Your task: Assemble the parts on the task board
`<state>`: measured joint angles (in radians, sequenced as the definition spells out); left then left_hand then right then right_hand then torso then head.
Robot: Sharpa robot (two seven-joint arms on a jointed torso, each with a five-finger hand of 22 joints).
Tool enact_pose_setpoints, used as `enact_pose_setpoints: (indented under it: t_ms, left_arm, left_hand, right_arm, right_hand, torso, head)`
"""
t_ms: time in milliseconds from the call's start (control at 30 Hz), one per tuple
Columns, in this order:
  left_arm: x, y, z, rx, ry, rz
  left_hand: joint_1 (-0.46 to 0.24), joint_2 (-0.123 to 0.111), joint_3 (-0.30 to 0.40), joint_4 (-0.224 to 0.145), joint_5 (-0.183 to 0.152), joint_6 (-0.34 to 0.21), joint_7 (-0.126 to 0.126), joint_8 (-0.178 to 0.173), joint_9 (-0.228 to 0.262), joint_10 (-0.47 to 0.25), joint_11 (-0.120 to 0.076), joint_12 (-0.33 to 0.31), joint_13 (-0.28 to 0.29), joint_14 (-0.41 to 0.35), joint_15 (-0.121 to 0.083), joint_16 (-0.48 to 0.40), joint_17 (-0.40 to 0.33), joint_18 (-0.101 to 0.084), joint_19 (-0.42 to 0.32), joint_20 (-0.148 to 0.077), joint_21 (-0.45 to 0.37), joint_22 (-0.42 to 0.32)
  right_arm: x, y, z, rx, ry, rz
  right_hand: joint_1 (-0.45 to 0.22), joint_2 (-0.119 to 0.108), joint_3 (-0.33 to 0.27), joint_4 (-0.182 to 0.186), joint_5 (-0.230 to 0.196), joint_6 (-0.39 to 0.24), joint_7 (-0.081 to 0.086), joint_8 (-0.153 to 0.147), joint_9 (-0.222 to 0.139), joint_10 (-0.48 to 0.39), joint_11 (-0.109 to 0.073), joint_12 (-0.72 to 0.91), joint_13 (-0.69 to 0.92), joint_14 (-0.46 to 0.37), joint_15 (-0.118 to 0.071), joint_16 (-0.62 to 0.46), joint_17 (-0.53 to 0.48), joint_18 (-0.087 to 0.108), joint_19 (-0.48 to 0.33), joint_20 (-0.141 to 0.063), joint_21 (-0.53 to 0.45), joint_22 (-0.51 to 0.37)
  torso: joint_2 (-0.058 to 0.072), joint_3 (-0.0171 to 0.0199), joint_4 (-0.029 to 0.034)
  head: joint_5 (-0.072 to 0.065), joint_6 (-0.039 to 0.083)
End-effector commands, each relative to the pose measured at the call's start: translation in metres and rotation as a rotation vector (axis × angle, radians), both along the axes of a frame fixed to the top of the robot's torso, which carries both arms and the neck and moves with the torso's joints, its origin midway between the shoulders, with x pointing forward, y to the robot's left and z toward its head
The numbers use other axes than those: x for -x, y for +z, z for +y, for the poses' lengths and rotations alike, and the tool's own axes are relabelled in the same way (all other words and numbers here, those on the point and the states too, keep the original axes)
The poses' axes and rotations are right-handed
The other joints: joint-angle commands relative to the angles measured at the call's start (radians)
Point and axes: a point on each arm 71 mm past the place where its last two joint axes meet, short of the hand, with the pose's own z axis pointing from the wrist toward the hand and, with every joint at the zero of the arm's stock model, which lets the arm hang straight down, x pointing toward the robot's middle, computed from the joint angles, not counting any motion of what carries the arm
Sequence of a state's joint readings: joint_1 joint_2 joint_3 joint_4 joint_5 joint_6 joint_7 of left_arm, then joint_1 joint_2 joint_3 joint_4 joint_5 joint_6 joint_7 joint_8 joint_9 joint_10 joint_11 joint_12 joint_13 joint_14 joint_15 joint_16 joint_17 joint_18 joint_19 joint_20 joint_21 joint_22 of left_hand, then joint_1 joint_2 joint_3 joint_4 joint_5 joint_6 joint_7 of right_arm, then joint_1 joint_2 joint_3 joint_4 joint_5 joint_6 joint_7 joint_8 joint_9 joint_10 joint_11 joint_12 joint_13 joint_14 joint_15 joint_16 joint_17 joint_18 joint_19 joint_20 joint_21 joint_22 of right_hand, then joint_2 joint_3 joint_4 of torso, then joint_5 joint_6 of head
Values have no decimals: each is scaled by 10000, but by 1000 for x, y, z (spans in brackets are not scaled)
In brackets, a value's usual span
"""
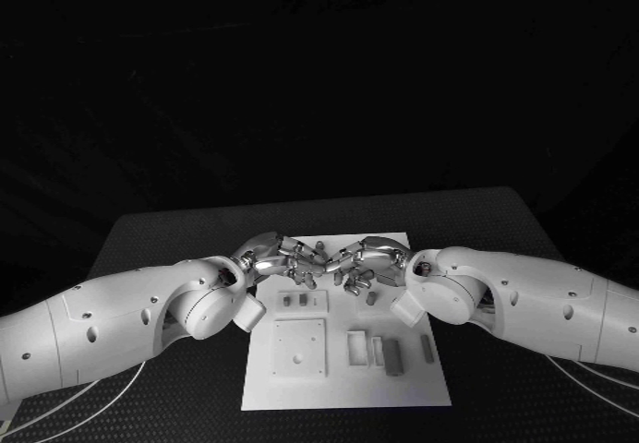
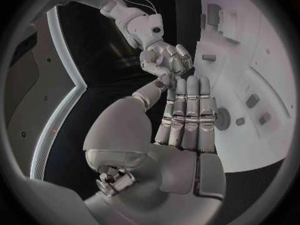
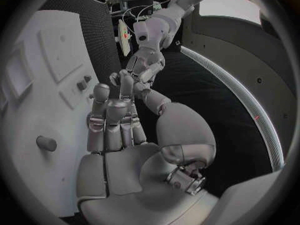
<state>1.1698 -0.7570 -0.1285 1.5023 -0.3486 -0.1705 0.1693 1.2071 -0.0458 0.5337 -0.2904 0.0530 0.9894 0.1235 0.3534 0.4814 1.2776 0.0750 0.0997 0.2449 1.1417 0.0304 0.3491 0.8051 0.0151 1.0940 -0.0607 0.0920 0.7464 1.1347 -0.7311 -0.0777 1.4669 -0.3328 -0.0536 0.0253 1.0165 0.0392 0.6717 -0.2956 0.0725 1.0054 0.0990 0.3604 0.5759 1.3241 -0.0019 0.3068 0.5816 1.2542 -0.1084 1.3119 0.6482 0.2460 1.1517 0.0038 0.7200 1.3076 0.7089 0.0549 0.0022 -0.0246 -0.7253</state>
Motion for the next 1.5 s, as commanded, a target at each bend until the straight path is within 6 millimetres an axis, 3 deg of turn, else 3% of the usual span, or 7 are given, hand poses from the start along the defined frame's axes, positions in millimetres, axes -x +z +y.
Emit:
enact_pose_setpoints:
  t_ms: [33,400,1167,1333,1500]
  left_arm:
    - [0,1,-1,56,139,-111]
    - [-1,1,-1,53,230,-109]
    - [0,1,-1,18,190,-28]
    - [0,1,0,34,209,-63]
    - [1,1,-1,24,122,-51]
  left_hand:
    - [132,35,113,1,-26,103,-7,45,46,121,0,19,21,106,-2,66,56,21,104,-25,48,23]
    - [235,86,330,1,-28,352,-94,127,112,404,-119,45,88,314,-104,163,251,11,289,-131,153,95]
    - [231,105,384,-9,-32,429,-131,144,143,497,-151,26,112,380,-138,180,343,3,347,-179,195,135]
    - [-88,-3,228,22,-30,282,-59,37,123,327,-42,-145,65,216,-63,34,347,-55,221,-142,131,124]
    - [-148,47,186,10,-28,135,-10,-70,103,189,41,-286,16,95,-2,-115,326,-56,111,-96,68,108]
  right_arm:
    - [2,1,4,-189,289,46]
    - [2,1,4,-183,262,35]
    - [1,1,3,-224,102,-3]
    - [1,1,2,-223,95,-5]
    - [1,1,2,-241,108,-16]
  right_hand:
    - [28,49,-2,22,41,48,-2,28,696,-24,-36,-1,17,29,-71,-60,10,158,3,-4,25,185]
    - [25,51,-4,23,41,43,-1,23,705,-30,-35,-7,30,25,-70,-63,11,158,-2,-2,25,186]
    - [7,64,-7,25,43,18,10,-3,734,-72,-23,-48,71,18,-59,-68,18,158,-16,5,25,189]
    - [9,66,-6,23,43,18,10,-4,738,-72,-23,-51,77,17,-59,-68,19,158,-18,5,25,190]
    - [10,65,-6,22,43,19,9,-5,742,-71,-23,-52,81,16,-58,-69,20,158,-19,5,25,190]
  torso:
    - [-2,-4,7]
    - [1,-5,3]
    - [-4,3,-2]
    - [-2,2,-2]
    - [0,-1,1]
  head:
    - [14,-6]
    - [7,-20]
    - [-10,-57]
    - [-11,-56]
    - [-15,-57]
